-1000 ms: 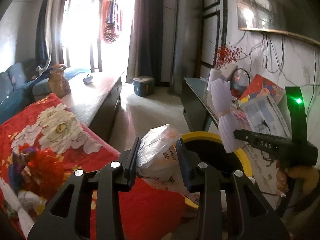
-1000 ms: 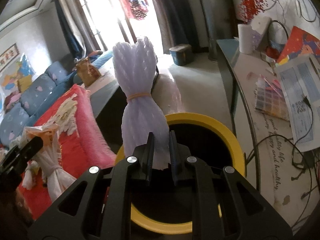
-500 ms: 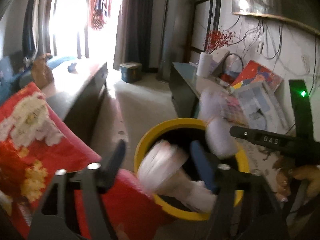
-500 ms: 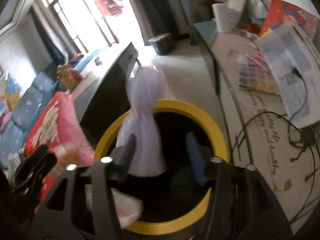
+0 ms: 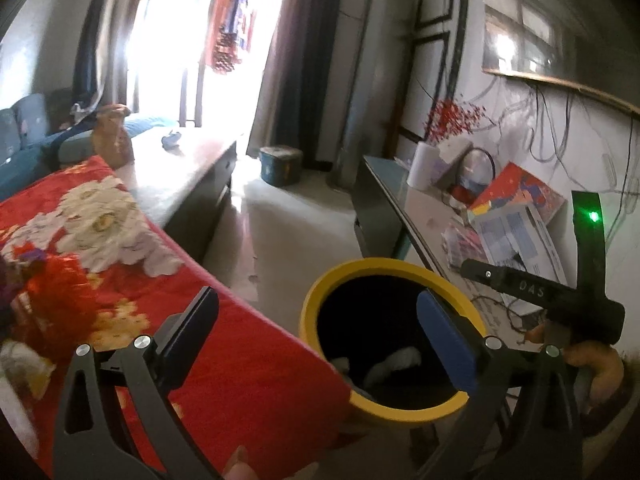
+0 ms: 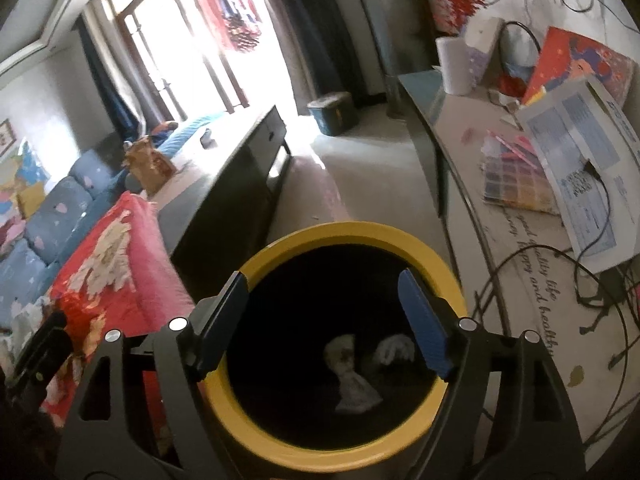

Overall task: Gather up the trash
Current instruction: 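Open both tools over the bin, dropping the bags inside, then move both open tools back toward the trash on the bed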

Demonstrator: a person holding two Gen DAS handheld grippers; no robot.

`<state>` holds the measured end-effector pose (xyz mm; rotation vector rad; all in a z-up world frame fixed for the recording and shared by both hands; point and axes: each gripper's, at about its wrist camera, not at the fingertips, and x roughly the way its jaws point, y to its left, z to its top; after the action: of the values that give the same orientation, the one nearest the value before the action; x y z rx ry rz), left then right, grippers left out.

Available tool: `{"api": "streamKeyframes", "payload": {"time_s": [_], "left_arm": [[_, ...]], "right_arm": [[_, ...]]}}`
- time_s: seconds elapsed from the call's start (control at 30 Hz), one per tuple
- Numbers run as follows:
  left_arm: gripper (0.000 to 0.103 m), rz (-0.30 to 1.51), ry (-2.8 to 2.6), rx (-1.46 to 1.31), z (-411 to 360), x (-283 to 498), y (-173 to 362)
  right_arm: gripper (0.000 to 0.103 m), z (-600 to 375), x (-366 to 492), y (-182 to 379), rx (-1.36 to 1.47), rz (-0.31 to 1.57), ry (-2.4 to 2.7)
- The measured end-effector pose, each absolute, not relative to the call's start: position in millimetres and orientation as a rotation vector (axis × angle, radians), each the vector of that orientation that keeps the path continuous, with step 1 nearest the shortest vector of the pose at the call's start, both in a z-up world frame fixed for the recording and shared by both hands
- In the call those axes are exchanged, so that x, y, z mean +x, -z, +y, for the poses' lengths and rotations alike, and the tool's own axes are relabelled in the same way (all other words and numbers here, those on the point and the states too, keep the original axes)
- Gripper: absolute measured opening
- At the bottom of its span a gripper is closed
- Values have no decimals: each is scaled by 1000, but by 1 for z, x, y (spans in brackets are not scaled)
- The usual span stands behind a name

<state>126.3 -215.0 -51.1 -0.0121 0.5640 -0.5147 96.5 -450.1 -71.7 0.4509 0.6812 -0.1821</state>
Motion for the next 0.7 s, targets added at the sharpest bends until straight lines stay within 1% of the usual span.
{"api": "streamKeyframes", "payload": {"time_s": [0.13,0.7], "left_arm": [[96,529,474,-21,-195,120,42],[96,439,377,-78,-142,98,14]], "right_arm": [[74,-435,96,62,424,656,146],[75,-377,92,36,309,609,9]]}}
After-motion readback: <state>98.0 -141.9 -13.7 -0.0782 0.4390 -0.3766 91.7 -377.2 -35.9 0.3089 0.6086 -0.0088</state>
